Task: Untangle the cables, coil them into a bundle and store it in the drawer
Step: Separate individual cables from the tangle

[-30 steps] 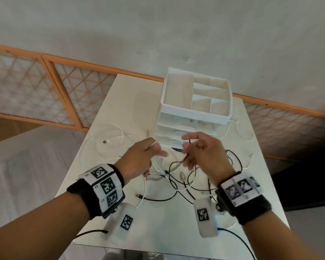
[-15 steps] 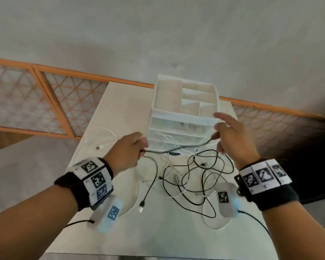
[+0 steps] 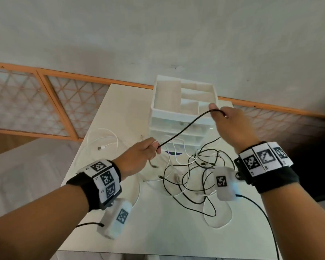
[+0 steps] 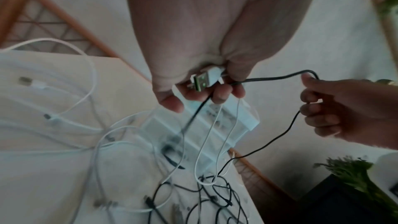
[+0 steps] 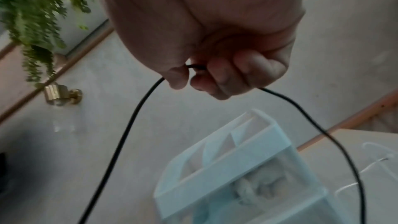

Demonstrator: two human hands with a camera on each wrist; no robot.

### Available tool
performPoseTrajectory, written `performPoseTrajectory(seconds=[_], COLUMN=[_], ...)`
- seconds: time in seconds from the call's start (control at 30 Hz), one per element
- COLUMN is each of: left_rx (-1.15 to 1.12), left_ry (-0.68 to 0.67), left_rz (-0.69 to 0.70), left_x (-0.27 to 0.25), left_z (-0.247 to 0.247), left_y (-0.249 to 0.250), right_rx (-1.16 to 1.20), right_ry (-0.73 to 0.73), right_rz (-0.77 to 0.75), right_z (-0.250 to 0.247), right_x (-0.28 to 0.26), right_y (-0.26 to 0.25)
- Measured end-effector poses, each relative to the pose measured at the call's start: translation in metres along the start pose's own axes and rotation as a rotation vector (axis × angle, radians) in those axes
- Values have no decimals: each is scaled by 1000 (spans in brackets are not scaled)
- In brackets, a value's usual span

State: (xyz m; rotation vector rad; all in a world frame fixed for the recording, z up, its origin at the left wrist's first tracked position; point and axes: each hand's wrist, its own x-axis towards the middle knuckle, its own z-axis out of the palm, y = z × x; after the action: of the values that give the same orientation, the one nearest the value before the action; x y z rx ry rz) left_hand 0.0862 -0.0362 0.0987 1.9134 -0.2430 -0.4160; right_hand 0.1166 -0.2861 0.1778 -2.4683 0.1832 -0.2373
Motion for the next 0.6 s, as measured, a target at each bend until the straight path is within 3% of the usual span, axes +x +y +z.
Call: performPoseTrajectory(seconds=[0.1, 0.23, 0.4, 0.53, 0.6], left_rx=[33, 117, -78, 99, 224], left_ry=[-13, -74, 0, 82, 114], left_rz=[-33, -72, -88, -28, 1], left_x=[-5, -13, -11, -2, 1], left_z=[0, -7, -6, -9, -11], left_y=[-21, -36, -23, 0, 3], right_rx=[-56, 158, 213, 292, 264], right_ry=[-19, 135, 215, 293, 261], right_rz=[102, 221, 86, 1, 12], right_z=[-1, -13, -37, -49, -43], right_x=[14, 35, 61, 75, 79], right_y=[23, 39, 34, 29, 42])
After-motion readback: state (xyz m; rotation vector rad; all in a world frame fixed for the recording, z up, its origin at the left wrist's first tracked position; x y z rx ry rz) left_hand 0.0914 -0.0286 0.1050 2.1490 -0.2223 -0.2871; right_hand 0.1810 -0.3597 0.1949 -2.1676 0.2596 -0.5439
